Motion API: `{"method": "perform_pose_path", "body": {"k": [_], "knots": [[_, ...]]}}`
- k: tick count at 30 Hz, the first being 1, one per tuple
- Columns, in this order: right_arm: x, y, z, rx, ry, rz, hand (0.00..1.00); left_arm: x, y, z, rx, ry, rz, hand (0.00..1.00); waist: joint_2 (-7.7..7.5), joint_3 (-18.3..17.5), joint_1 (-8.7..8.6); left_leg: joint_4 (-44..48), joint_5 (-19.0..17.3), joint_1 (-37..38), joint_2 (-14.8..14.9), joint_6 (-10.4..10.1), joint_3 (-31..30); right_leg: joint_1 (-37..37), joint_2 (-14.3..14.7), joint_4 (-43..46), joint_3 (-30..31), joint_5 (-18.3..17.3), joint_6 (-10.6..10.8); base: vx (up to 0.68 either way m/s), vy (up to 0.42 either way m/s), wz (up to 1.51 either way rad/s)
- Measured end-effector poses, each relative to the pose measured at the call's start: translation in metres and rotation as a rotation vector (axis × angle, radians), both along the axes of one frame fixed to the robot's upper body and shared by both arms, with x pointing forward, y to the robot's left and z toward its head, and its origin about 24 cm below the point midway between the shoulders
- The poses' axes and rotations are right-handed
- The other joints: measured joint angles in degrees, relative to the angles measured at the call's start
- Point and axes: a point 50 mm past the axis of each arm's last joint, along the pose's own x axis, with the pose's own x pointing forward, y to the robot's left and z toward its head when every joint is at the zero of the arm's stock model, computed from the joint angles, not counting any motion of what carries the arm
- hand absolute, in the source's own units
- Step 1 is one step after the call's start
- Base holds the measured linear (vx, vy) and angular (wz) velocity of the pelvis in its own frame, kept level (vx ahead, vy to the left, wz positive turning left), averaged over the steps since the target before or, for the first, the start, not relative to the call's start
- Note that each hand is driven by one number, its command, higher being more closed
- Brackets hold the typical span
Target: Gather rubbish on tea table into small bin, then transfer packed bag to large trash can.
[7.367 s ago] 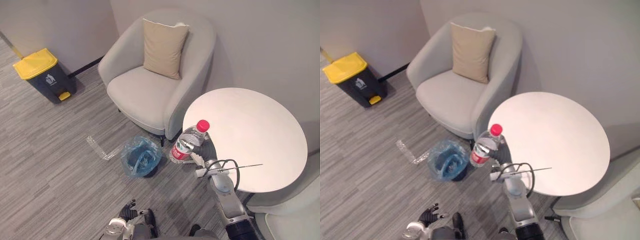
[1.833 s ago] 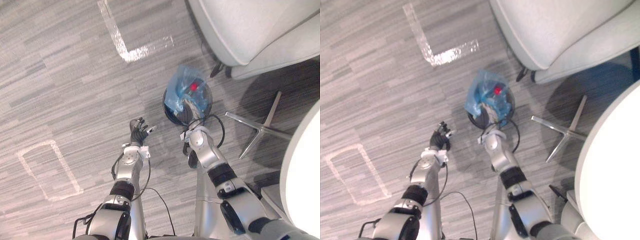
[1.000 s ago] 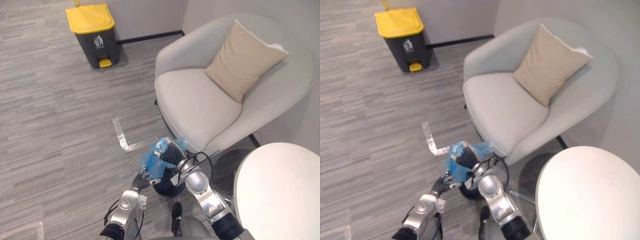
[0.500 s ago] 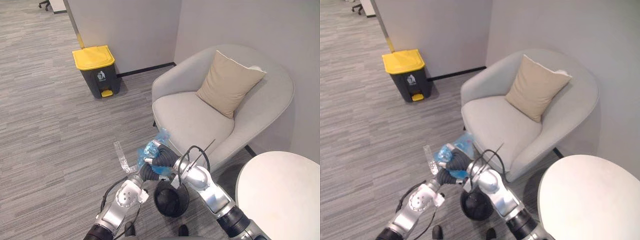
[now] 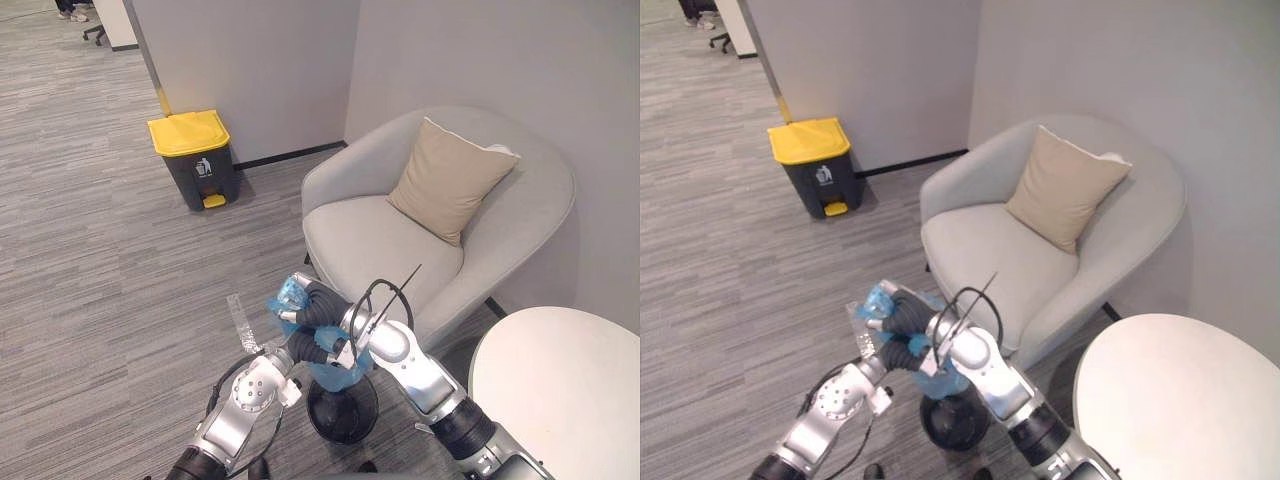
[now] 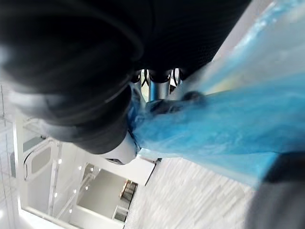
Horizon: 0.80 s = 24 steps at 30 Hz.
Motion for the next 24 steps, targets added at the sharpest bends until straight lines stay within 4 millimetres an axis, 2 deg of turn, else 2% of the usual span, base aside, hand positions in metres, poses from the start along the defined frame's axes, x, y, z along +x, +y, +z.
{"method": "perform_pose_path", "body": {"k": [3,7,10,19,24], "knots": [[0.012,-0.008,0.007,0.034,-0.01,-0.086,1.0,-0.007,-0.004,-0.005,-0.097,0.08,0.013,0.0,0.02,0.0,0.05,0.0,0.0,0.0,0.0,0.0,-0.1,0.0,0.0,0.0,0.0,0.0,0.0,0.0,0.0,0.0],[0.025,-0.016,0.001,0.011,0.005,-0.177,1.0,-0.018,-0.009,-0.006,-0.202,0.153,0.002,0.0,0.32,-0.3,0.17,0.0,0.0,0.0,0.0,0.0,-0.2,0.1,0.0,0.0,-0.1,0.0,0.0,0.0,0.0,0.0],[0.028,-0.02,0.0,0.012,0.015,-0.204,1.0,-0.022,-0.014,-0.003,-0.263,0.177,-0.022,0.0,0.44,-0.3,0.42,0.0,0.1,0.0,0.0,0.0,-0.5,0.2,0.0,0.0,-0.3,0.0,0.0,0.0,0.0,0.03],[0.039,-0.029,-0.016,-0.034,0.055,-0.311,1.0,-0.03,-0.029,0.012,-0.337,0.163,-0.103,0.0,0.45,-0.4,0.68,0.0,0.7,-0.4,0.0,0.1,-2.9,1.2,0.0,0.0,-2.6,-0.1,0.0,-0.02,-0.003,0.12],[0.044,-0.035,-0.022,-0.071,0.06,-0.358,1.0,-0.035,-0.03,0.012,-0.358,0.18,-0.103,0.0,0.58,-0.4,1.62,0.0,0.8,-0.5,0.0,0.1,-3.5,1.4,0.0,0.0,-3.0,-0.2,0.0,-0.02,-0.003,0.07]]}}
